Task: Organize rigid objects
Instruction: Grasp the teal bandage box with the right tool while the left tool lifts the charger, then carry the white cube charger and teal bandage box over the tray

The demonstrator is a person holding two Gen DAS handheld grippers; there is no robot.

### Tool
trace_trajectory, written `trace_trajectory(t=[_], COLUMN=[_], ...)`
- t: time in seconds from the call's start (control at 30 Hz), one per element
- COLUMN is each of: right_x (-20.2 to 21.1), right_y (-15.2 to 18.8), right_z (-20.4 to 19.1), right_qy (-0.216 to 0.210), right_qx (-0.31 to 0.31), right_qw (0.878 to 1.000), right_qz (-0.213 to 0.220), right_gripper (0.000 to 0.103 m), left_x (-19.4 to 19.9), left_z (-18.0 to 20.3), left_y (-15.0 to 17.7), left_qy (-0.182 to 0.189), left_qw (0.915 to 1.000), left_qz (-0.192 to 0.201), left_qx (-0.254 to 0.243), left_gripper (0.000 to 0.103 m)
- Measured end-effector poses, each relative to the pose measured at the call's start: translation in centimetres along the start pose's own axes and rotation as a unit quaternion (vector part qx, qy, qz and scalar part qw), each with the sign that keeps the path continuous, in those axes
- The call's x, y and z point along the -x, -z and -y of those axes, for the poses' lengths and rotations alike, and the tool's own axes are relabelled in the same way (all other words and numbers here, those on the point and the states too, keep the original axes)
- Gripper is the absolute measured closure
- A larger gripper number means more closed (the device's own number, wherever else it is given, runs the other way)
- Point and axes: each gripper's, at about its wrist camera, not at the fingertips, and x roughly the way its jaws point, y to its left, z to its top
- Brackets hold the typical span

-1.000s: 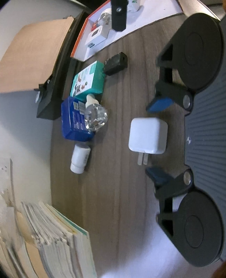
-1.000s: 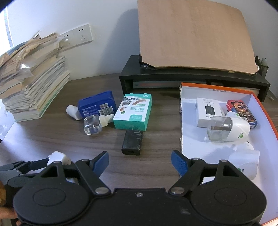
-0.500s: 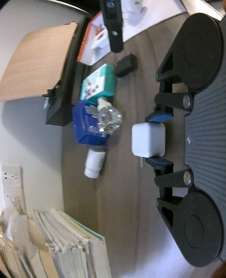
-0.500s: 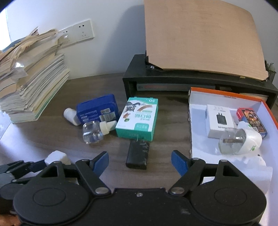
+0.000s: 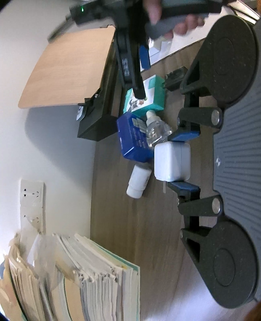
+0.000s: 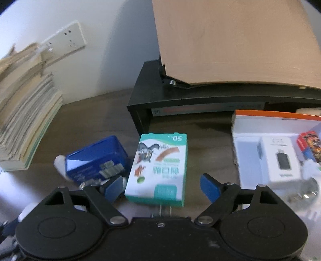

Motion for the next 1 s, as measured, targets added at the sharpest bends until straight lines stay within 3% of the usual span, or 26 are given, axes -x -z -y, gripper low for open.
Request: trace_trajectory(t=[0.17, 0.2, 0.27, 0.6, 1.0], right_x=[-3.4, -3.6, -3.3, 4.3, 13.4], right_y=[-0.8, -0.9, -0.9, 0.4, 4.3], right_z=[-0.5, -0.5, -0.7, 1.2, 6.7], right_qy=[0.016, 0.017, 0.024, 0.016, 0.023], right_qx=[0.002, 0.002, 0.012, 0.022, 0.012], right_qw=[0.999, 0.999, 0.999, 0.999, 0.998], right_qz=[-0.035, -0.038, -0.032, 0.028, 0.063], right_gripper=[0.005, 0.016, 0.018, 0.019, 0.019], left_x=[0.3, 0.3, 0.3, 0.4, 1.8], left_z=[-0.5, -0.6, -0.5, 1.4, 8.0], left_y=[-0.2, -0.3, -0.4, -1.0, -1.0], left_qy=[-0.009, -0.01, -0.011, 0.007, 0.046], left_qw=[0.9999, 0.9999, 0.9999, 1.0, 0.9987], left_qz=[-0.001, -0.001, -0.002, 0.004, 0.016], left_qx=[0.006, 0.006, 0.004, -0.001, -0.019], left_gripper=[0.061, 0.061, 0.061, 0.061, 0.061])
